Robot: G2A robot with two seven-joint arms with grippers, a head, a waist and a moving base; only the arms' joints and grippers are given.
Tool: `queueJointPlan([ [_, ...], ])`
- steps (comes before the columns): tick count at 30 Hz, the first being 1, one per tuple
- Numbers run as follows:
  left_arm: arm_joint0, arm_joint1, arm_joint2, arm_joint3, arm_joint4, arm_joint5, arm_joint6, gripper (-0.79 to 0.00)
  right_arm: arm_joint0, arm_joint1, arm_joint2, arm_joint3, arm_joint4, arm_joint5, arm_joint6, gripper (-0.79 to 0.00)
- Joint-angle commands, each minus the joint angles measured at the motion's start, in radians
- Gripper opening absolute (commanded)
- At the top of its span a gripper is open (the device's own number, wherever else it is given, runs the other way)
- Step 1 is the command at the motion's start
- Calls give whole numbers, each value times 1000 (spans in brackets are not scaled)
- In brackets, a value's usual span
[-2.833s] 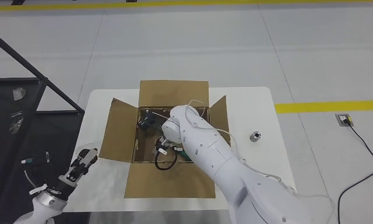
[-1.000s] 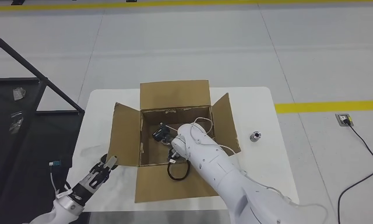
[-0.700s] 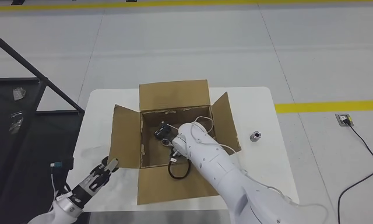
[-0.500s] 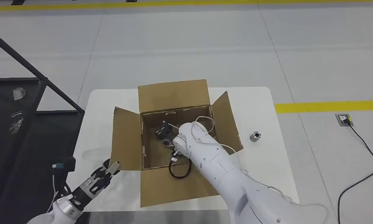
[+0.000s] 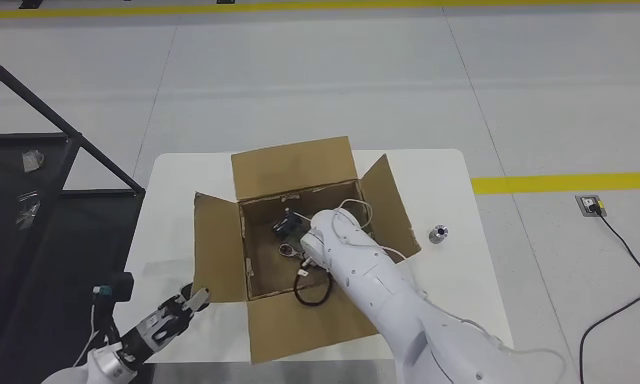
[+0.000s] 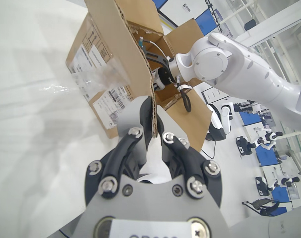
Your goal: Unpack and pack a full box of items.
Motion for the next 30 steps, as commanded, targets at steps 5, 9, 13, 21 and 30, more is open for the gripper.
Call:
queueJointPlan([
  [5,2,9,-7,4,-28,-24,-41,-785,-4,1,4,-2,-7,-12,21,-400],
  [9,3,15,-4,7,-36,-40,-60,-785,-10,1,5,-4,-14,-15,31,-406],
  [13,3,19,-2,9,-41,-47,-65,-785,-16,1,8,-4,-17,-19,29,-409],
  [21,-1,27,10,11,-35,-48,-68,-785,-28,-3,9,-15,-35,-25,11,-446],
  [30,-1,35,20,13,-29,-56,-65,-785,-34,-11,8,-18,-57,-30,7,-526],
])
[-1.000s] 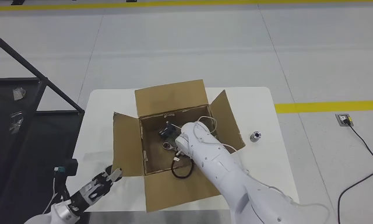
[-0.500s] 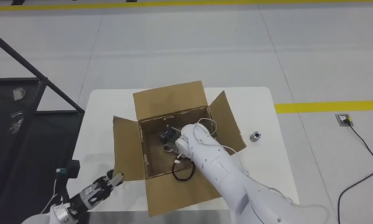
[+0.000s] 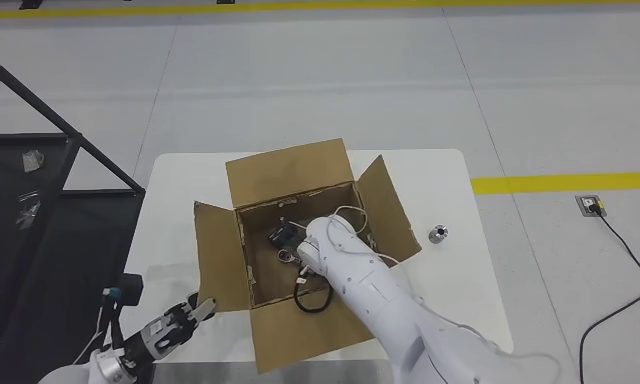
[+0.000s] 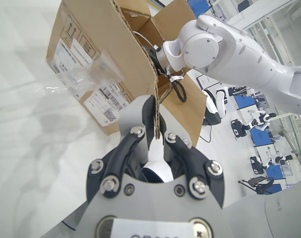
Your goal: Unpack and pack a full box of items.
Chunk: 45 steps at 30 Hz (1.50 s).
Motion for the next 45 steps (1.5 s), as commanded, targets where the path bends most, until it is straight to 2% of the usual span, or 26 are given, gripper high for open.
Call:
queueJointPlan([
  [1,0,2,0,1,0,1,4,-785,-1,-2,0,1,-4,1,2,-551],
  [3,2,3,-1,3,-1,1,10,-785,0,-4,1,2,-6,2,4,-585],
  [7,3,6,-1,4,-1,3,19,-785,3,-5,4,7,-9,2,6,-785],
  [14,6,11,-10,6,-8,5,49,-785,16,-2,24,15,12,-11,-21,-785],
  [22,-9,18,-30,17,-19,8,60,-785,47,19,65,20,70,-135,-79,-785],
  [29,-68,30,-37,50,-17,32,21,-785,67,40,87,11,90,-243,-116,-785],
  [36,-123,42,-36,84,0,45,-15,-785,48,35,59,-8,14,-85,-11,-785],
  [44,-131,52,-48,98,3,42,-15,-785,28,31,52,-1,-14,-14,67,-785],
  [45,-129,53,-49,98,2,40,-13,-785,28,30,52,-3,-16,-4,72,-767],
])
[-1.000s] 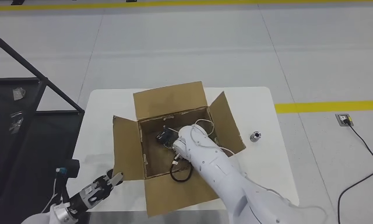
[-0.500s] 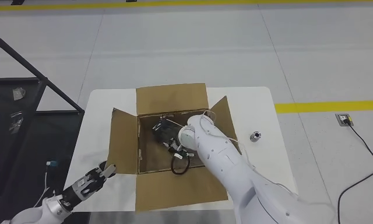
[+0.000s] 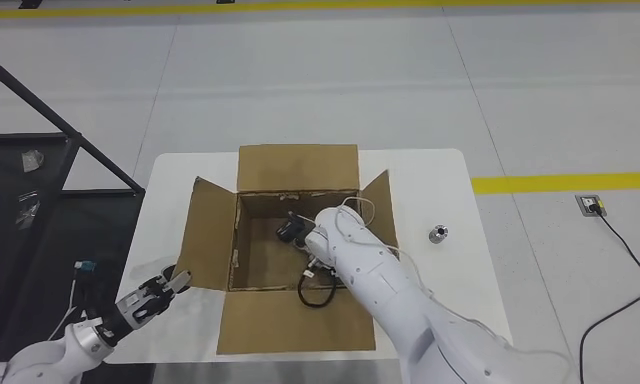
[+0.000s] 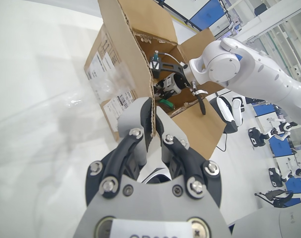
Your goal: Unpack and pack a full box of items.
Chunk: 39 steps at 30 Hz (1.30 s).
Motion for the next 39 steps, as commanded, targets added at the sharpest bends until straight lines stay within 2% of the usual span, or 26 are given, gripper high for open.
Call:
queueJointPlan([
  [1,5,1,-1,0,-3,-2,4,-785,-1,-1,1,-2,-1,14,5,-505],
  [2,8,2,-2,-2,-3,-3,6,-785,0,-1,3,-4,-1,20,4,-400],
  [5,16,4,-1,-6,-1,-6,14,-785,0,-1,6,-8,-3,31,-9,-363],
  [18,25,12,10,-10,-2,-9,32,-785,-6,-4,25,-6,3,76,-59,-493],
  [29,29,21,22,-13,-5,-18,31,-785,-13,1,45,11,18,85,-69,-517],
  [30,29,21,22,-13,-5,-18,31,-785,-14,1,46,11,18,84,-69,-529],
  [31,30,22,23,-15,-9,-20,30,-785,-15,2,47,12,19,85,-70,-603],
  [32,30,23,23,-15,-11,-20,30,-785,-15,2,49,13,19,87,-70,-628],
  [33,30,23,23,-15,-11,-20,30,-785,-16,3,50,13,20,88,-69,-631],
  [35,32,25,25,-18,-17,-23,25,-785,-19,3,51,14,16,97,-62,-588],
  [39,38,29,25,-22,-32,-30,15,-785,-23,3,49,11,6,111,-50,-579],
])
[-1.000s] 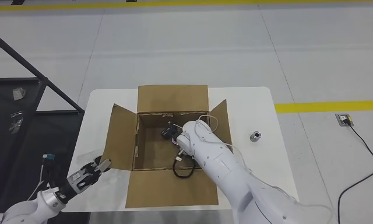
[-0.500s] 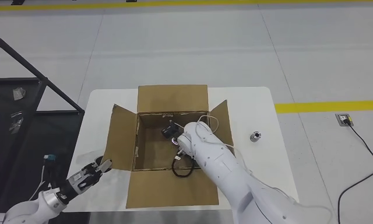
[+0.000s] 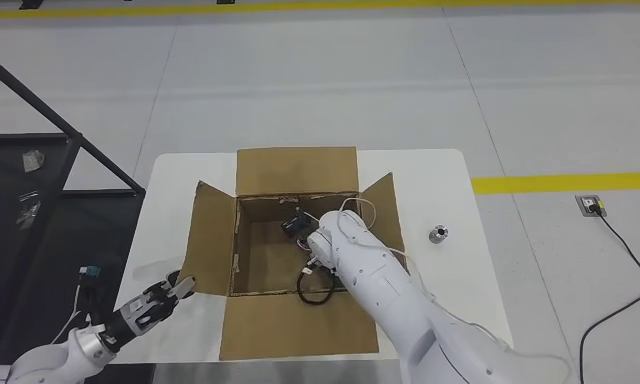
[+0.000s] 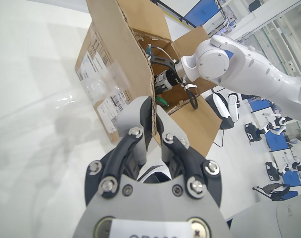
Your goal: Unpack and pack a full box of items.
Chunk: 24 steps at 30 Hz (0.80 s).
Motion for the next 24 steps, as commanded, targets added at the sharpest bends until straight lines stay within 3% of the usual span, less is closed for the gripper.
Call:
queueJointPlan([
  [1,3,2,-2,-1,-10,-3,-6,-785,-2,0,-1,-2,-5,6,6,-579],
  [3,5,4,-2,-3,-13,-5,-9,-785,-2,-1,-2,-2,-12,15,15,-585],
  [5,7,5,-3,-3,-17,-6,-10,-785,-3,-2,-1,-4,-14,19,17,-785],
  [12,-2,9,-3,0,8,10,17,-785,12,1,11,-10,-5,-18,-4,-785],
  [24,-93,23,17,27,57,56,-8,-785,57,20,46,-54,30,-205,-74,-785],
])
